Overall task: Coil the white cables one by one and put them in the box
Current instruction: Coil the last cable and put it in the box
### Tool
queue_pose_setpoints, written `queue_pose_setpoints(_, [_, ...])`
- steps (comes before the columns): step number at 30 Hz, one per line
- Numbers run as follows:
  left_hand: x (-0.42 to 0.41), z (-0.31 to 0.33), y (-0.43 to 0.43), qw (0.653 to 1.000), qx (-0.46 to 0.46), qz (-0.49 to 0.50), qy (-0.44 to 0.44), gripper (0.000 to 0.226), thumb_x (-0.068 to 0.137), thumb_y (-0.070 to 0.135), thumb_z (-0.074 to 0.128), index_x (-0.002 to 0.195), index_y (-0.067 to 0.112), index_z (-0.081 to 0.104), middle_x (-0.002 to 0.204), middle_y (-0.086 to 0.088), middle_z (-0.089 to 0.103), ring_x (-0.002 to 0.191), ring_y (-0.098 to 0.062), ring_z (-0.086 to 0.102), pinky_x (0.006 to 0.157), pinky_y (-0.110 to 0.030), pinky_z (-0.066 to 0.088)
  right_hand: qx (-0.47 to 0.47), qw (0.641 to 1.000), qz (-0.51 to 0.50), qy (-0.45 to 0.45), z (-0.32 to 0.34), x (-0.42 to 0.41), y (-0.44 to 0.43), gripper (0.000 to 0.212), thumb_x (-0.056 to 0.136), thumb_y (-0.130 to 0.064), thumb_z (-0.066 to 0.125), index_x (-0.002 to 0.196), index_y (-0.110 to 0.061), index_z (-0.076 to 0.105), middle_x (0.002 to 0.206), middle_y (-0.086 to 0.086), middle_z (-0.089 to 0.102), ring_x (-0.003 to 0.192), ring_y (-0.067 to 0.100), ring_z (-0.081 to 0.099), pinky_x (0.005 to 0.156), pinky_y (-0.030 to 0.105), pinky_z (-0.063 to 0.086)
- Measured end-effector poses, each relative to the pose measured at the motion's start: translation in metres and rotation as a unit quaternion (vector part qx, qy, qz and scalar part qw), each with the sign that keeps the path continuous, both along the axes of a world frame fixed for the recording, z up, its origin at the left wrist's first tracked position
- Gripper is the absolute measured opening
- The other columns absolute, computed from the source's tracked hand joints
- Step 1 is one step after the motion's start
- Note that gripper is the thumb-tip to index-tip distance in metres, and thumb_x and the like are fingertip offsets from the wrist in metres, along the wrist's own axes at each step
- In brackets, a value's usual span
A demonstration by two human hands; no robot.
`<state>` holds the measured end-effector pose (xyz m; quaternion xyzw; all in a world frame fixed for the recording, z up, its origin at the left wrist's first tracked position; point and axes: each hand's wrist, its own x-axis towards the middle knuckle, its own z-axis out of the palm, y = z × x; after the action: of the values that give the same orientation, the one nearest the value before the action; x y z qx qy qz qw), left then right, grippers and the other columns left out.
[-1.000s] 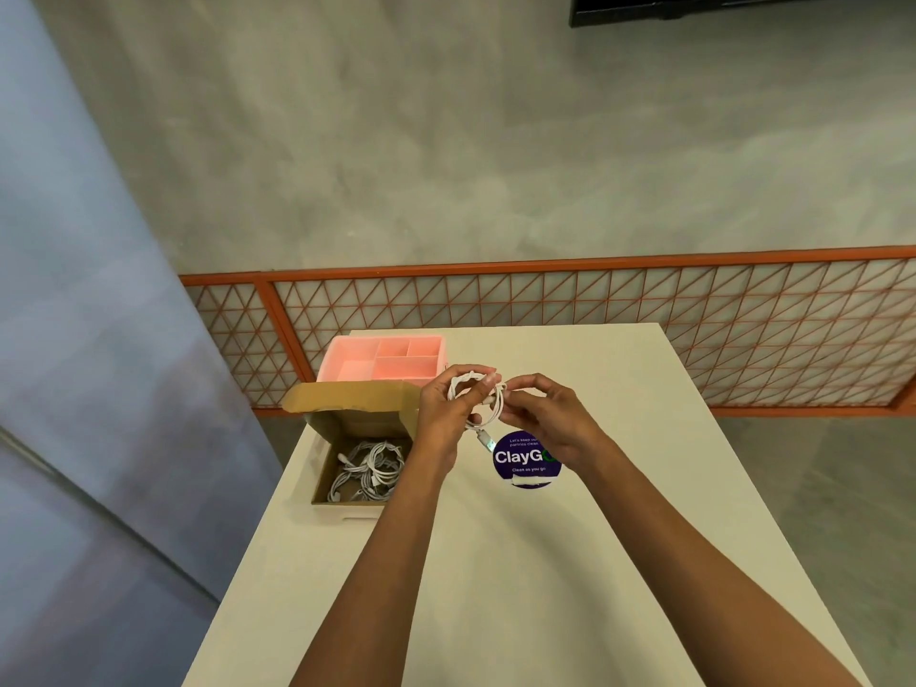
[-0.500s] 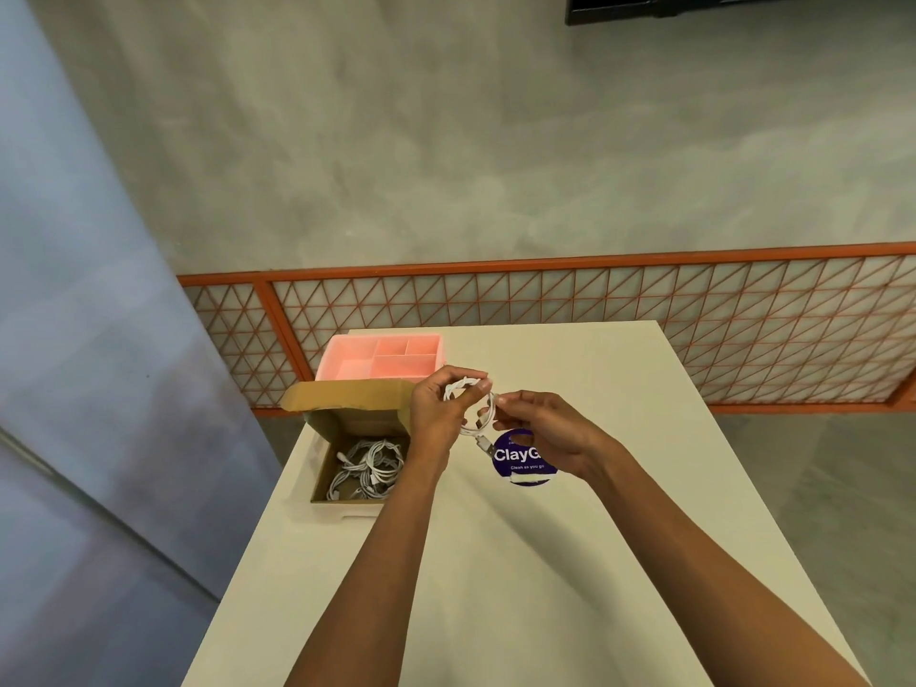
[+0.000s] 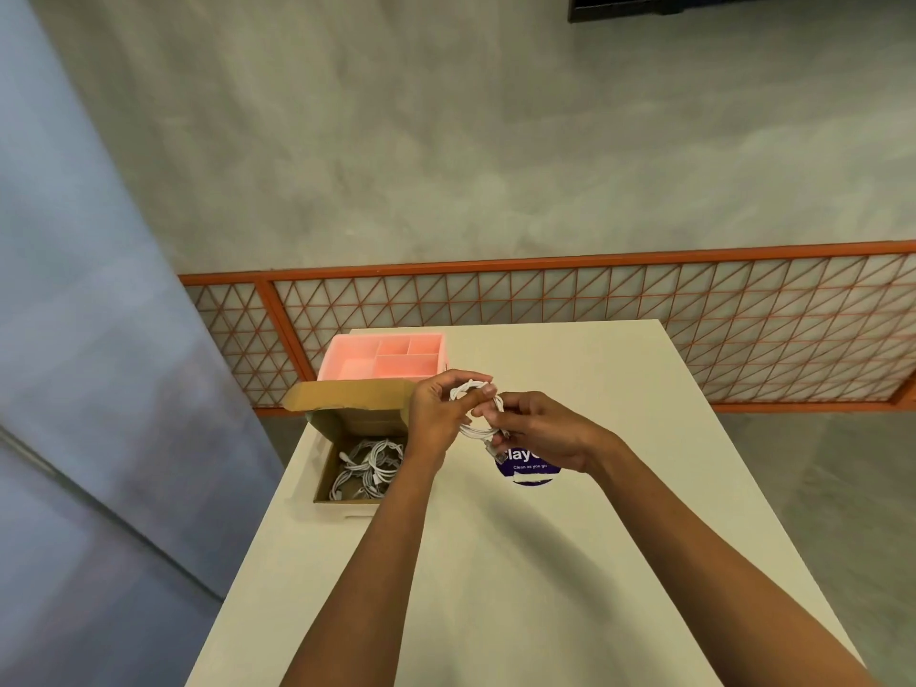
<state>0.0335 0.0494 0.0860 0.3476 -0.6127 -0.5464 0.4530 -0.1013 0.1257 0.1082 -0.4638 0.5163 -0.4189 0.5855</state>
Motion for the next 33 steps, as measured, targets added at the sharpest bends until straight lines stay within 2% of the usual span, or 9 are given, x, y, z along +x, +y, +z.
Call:
queue_pose_setpoints(3, [0.003, -0.002, -0.003, 1.0, -0.003, 0.005, 0.002, 0.013, 0.074, 0.006, 0.077, 0.08, 0.017, 0.074, 0.086, 0.001, 0.073, 0.085, -0.02, 0.066, 0.073, -0.036, 0.052, -0.005, 0.999, -0.016, 0.039, 0.002, -0.004, 0.002, 0.024, 0.093, -0.003, 0.056, 0.115, 0.003, 0.061, 0.078, 0.007, 0.061, 0.058, 0.005, 0.061, 0.06, 0.015, 0.052])
queue_pose_setpoints(6, [0.006, -0.005, -0.005, 1.0, -0.005, -0.002, -0.005, 0.012, 0.074, 0.007, 0.078, 0.079, 0.017, 0.075, 0.085, -0.002, 0.072, 0.081, -0.022, 0.065, 0.062, -0.033, 0.049, 0.025, 0.999, -0.029, 0.007, 0.004, -0.004, 0.0, 0.025, 0.088, 0.003, 0.059, 0.113, 0.006, 0.057, 0.079, 0.011, 0.064, 0.054, 0.006, 0.066, 0.054, 0.015, 0.052])
queue_pose_setpoints(10, [0.013, -0.007, -0.006, 0.997, -0.017, -0.05, -0.049, 0.012, 0.074, 0.004, 0.077, 0.085, 0.006, 0.073, 0.076, 0.003, 0.069, 0.068, -0.01, 0.061, 0.05, -0.022, 0.044, 0.064, 0.997, 0.041, 0.035, 0.005, -0.008, -0.003, 0.032, 0.087, 0.005, 0.06, 0.118, 0.008, 0.053, 0.076, 0.009, 0.068, 0.064, 0.011, 0.068, 0.063, 0.019, 0.054])
queue_pose_setpoints(14, [0.025, -0.002, -0.016, 0.987, 0.009, -0.141, -0.077, 0.014, 0.073, 0.005, 0.077, 0.086, 0.009, 0.074, 0.078, 0.003, 0.071, 0.074, -0.022, 0.059, 0.063, -0.033, 0.044, 0.043, 0.982, 0.143, 0.119, 0.007, -0.008, -0.002, 0.029, 0.089, 0.0, 0.06, 0.117, 0.004, 0.058, 0.079, 0.002, 0.067, 0.074, 0.013, 0.066, 0.07, 0.022, 0.053])
queue_pose_setpoints(19, [0.031, 0.006, -0.018, 0.97, 0.028, -0.209, -0.119, 0.012, 0.071, 0.007, 0.078, 0.082, 0.012, 0.074, 0.075, -0.005, 0.068, 0.071, -0.023, 0.056, 0.057, -0.027, 0.042, 0.031, 0.972, 0.179, 0.152, 0.001, -0.005, -0.003, 0.034, 0.085, -0.002, 0.066, 0.115, 0.01, 0.056, 0.081, 0.006, 0.066, 0.076, 0.019, 0.062, 0.074, 0.026, 0.052])
queue_pose_setpoints(22, [0.034, 0.007, -0.019, 0.972, 0.025, -0.193, -0.132, 0.011, 0.074, 0.003, 0.076, 0.083, 0.007, 0.072, 0.072, 0.0, 0.068, 0.065, -0.013, 0.057, 0.054, -0.021, 0.043, 0.026, 0.98, 0.151, 0.126, -0.004, -0.005, -0.002, 0.027, 0.084, -0.003, 0.067, 0.108, 0.009, 0.061, 0.084, 0.009, 0.067, 0.078, 0.019, 0.063, 0.075, 0.026, 0.052])
queue_pose_setpoints(26, [0.042, 0.001, -0.017, 0.986, 0.045, -0.13, -0.099, 0.019, 0.077, 0.005, 0.074, 0.093, -0.003, 0.068, 0.076, -0.002, 0.069, 0.065, -0.009, 0.061, 0.059, -0.019, 0.049, 0.039, 0.998, 0.043, 0.039, -0.015, -0.001, -0.004, 0.017, 0.085, 0.002, 0.065, 0.102, 0.003, 0.065, 0.09, 0.013, 0.068, 0.076, 0.016, 0.067, 0.069, 0.02, 0.053])
queue_pose_setpoints(30, [0.052, -0.013, -0.014, 0.987, 0.088, -0.113, -0.076, 0.022, 0.083, 0.013, 0.07, 0.104, 0.007, 0.066, 0.098, -0.011, 0.069, 0.086, -0.015, 0.066, 0.073, -0.026, 0.055, 0.06, 0.996, -0.059, -0.03, -0.026, 0.011, -0.008, 0.007, 0.086, 0.004, 0.062, 0.092, 0.003, 0.066, 0.081, 0.013, 0.066, 0.071, 0.017, 0.067, 0.065, 0.018, 0.054])
queue_pose_setpoints(33, [0.061, -0.028, -0.011, 0.987, 0.104, -0.104, -0.06, 0.014, 0.088, 0.01, 0.064, 0.101, 0.014, 0.065, 0.099, -0.01, 0.068, 0.089, -0.012, 0.066, 0.075, -0.026, 0.057, 0.072, 0.99, -0.097, -0.076, -0.036, 0.021, -0.014, 0.005, 0.087, 0.003, 0.061, 0.09, 0.005, 0.064, 0.079, 0.013, 0.063, 0.07, 0.02, 0.064, 0.068, 0.02, 0.057])
